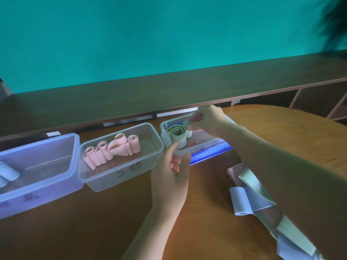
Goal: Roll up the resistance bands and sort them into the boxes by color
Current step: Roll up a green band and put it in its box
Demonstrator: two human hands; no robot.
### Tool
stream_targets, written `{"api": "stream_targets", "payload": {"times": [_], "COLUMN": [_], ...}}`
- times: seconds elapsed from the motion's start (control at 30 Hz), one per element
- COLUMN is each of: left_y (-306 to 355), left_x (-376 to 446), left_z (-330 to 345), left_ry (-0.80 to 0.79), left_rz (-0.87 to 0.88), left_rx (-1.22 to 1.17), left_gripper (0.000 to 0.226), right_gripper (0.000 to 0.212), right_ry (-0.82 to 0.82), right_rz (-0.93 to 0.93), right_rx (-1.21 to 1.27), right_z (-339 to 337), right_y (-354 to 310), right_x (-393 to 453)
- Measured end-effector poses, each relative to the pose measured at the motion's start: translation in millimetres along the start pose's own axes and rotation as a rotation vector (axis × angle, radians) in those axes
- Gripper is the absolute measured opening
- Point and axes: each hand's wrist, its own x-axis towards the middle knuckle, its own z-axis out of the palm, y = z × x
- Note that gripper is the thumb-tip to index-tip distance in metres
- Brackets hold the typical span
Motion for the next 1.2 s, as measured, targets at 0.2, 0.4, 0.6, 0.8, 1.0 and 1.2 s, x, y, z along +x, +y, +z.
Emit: {"api": "stream_targets", "payload": {"times": [0.2,0.4,0.6,0.8,1.0,1.2], "left_y": [0.1,-0.4,0.8,0.6,0.1,-1.3], "left_x": [-1.0,-0.5,0.0,0.0,0.5,1.4], "left_z": [-0.4,-0.1,-1.3,-1.5,-1.7,-0.9], "left_ry": [-0.006,-0.011,-0.019,-0.022,-0.027,-0.025], "left_rz": [0.005,0.007,0.003,0.006,0.009,0.012], "left_rx": [-0.001,0.001,0.012,0.02,0.023,0.029], "left_gripper": [0.041,0.043,0.044,0.044,0.044,0.044], "right_gripper": [0.029,0.032,0.026,0.027,0.028,0.027], "right_ry": [-0.035,-0.044,-0.102,-0.119,-0.1,-0.092], "right_rz": [-0.019,-0.018,0.071,0.032,-0.035,-0.012], "right_rx": [0.009,0.012,0.076,-0.006,-0.056,-0.075], "right_z": [0.8,-0.3,0.6,1.2,0.1,1.2], "right_y": [1.3,1.7,1.2,-0.1,-0.2,-2.0], "right_x": [1.0,1.0,3.4,1.9,-1.5,-1.0]}}
